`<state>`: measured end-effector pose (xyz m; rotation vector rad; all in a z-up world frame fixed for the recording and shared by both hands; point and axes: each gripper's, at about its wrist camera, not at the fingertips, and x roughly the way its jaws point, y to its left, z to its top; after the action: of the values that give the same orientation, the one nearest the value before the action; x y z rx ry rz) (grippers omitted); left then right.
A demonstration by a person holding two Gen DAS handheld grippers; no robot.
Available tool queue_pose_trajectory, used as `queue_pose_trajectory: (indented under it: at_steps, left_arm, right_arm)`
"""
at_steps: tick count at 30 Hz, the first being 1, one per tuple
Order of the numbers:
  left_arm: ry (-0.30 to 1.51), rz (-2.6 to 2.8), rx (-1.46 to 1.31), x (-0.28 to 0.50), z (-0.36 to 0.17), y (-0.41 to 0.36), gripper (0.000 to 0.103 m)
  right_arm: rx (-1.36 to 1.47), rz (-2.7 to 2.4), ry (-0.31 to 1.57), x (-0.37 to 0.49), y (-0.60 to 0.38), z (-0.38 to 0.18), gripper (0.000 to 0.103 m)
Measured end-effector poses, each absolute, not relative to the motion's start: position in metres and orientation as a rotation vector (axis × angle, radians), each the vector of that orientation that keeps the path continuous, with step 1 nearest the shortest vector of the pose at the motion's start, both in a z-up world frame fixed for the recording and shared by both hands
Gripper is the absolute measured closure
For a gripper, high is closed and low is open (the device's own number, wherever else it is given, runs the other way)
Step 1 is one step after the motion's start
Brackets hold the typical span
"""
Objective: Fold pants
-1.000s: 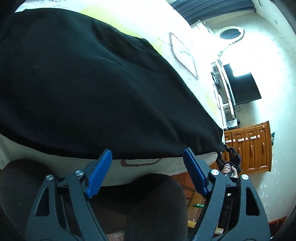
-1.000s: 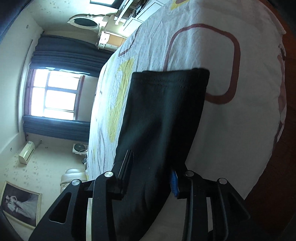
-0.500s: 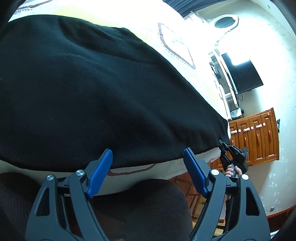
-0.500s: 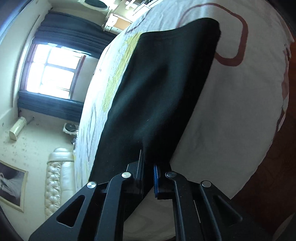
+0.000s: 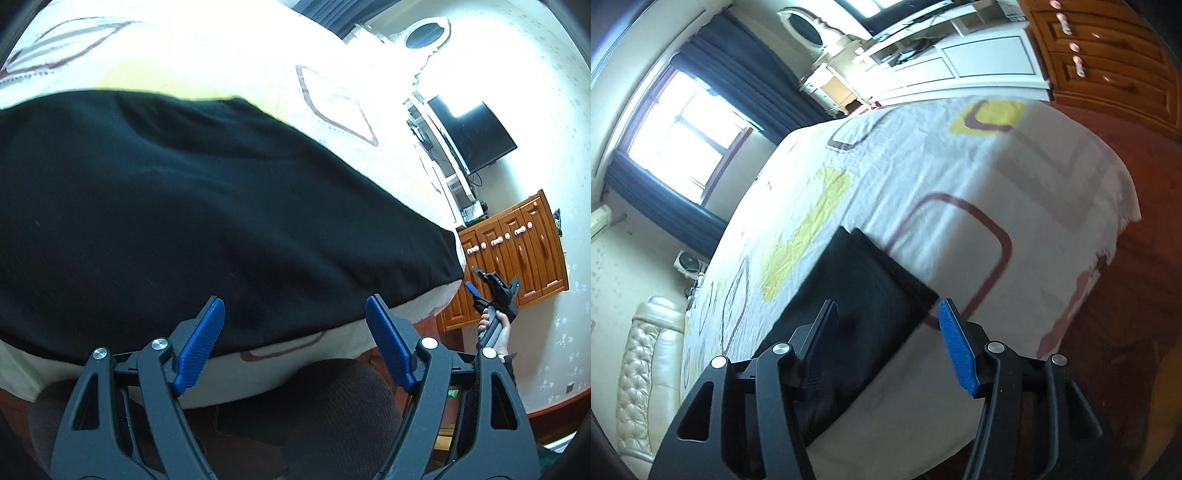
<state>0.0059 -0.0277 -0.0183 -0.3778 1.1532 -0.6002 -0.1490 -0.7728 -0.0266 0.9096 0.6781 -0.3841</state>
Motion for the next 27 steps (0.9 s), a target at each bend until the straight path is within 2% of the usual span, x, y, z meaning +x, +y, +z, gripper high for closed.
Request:
queue_pose_trajectory:
  at_steps: [2, 3, 5, 11, 15, 16, 18, 19, 20, 21, 27]
  left_arm:
    - [1.124, -0.574, -0.367, 0.010, -0.012, -0.018, 0.025]
    - [1.114, -0.557, -0.370, 0.013, -0.010, -0.012, 0.025]
    - [1.098, -0.526, -0.392, 0.020, -0.008, 0.001, 0.024]
    - [1.088, -0.411, -0.447, 0.038, -0.015, 0.041, 0.024]
    - [1.105, -0.366, -0.457, 0.043, -0.020, 0.055, 0.023]
    - [1.112, -0.362, -0.460, 0.045, -0.021, 0.056, 0.018]
    - [1.118, -0.375, -0.480, 0.047, -0.025, 0.061, 0.017]
    - [1.119, -0.382, -0.491, 0.049, -0.027, 0.064, 0.016]
    - [1.121, -0.387, -0.504, 0.050, -0.029, 0.065, 0.015]
    - [1.122, -0.396, -0.520, 0.051, -0.030, 0.065, 0.012]
    - [1.140, -0.420, -0.518, 0.057, -0.033, 0.065, 0.006]
  right_arm:
    - [0.839, -0.327, 0.717, -0.127, -0.781, -0.021, 0.036]
    - [0.796, -0.309, 0.753, -0.118, -0.789, -0.019, 0.034]
    - [0.711, -0.311, 0.814, -0.100, -0.794, -0.022, 0.034]
    - [0.796, -0.221, 0.996, -0.066, -0.802, -0.059, 0.034]
    - [0.759, -0.188, 1.047, -0.060, -0.784, -0.063, 0.033]
    - [0.748, -0.172, 1.065, -0.059, -0.779, -0.064, 0.037]
    - [0.706, -0.154, 1.114, -0.058, -0.772, -0.062, 0.052]
    - [0.707, -0.141, 1.127, -0.058, -0.769, -0.061, 0.068]
    - [0.732, -0.106, 1.136, -0.058, -0.766, -0.062, 0.079]
    - [0.760, -0.073, 1.137, -0.058, -0.763, -0.061, 0.083]
    - [0.820, -0.120, 1.091, -0.064, -0.758, -0.048, 0.083]
